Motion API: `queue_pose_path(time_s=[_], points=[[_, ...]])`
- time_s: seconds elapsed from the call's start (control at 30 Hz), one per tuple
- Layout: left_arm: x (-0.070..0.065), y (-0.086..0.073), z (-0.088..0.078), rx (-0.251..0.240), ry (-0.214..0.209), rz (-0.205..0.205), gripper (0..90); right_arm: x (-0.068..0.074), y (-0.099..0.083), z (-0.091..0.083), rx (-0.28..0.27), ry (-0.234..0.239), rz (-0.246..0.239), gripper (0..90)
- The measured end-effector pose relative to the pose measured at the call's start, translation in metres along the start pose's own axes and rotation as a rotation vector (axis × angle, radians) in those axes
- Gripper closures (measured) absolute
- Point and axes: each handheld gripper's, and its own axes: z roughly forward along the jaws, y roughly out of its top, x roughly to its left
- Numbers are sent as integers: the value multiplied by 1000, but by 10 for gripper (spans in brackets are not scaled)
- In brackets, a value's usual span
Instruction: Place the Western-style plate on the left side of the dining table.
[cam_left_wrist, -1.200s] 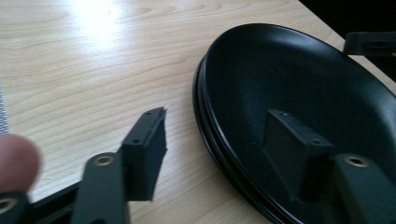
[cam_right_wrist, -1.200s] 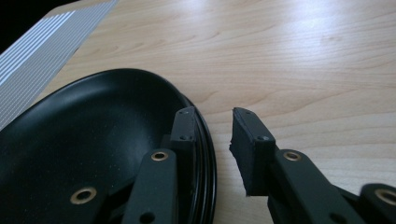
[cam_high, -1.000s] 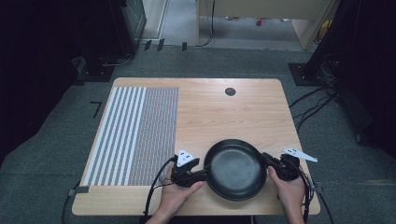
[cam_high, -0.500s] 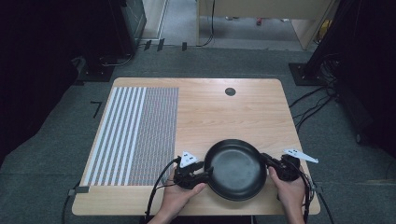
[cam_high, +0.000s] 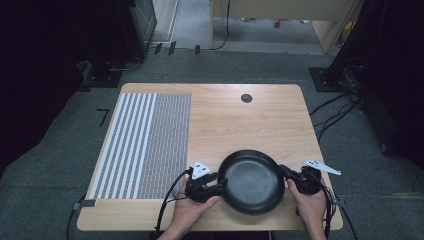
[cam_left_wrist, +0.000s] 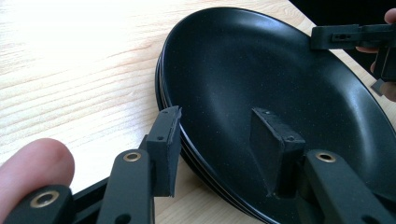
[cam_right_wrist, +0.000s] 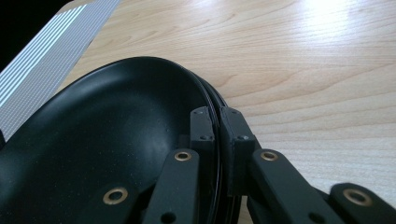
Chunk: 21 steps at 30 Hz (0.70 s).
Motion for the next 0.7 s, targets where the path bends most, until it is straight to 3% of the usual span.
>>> queue_pose_path(time_s=[0.23, 0.43, 0.7], points=[[2, -2, 3, 22, 7, -17, 533, 0, 0, 0, 4, 7, 12, 849], [7, 0, 2, 30, -29, -71, 544, 0, -1, 0, 1, 8, 15, 851], [9, 0, 1, 32, -44, -89, 552, -3, -1, 1, -4, 31, 44, 855]])
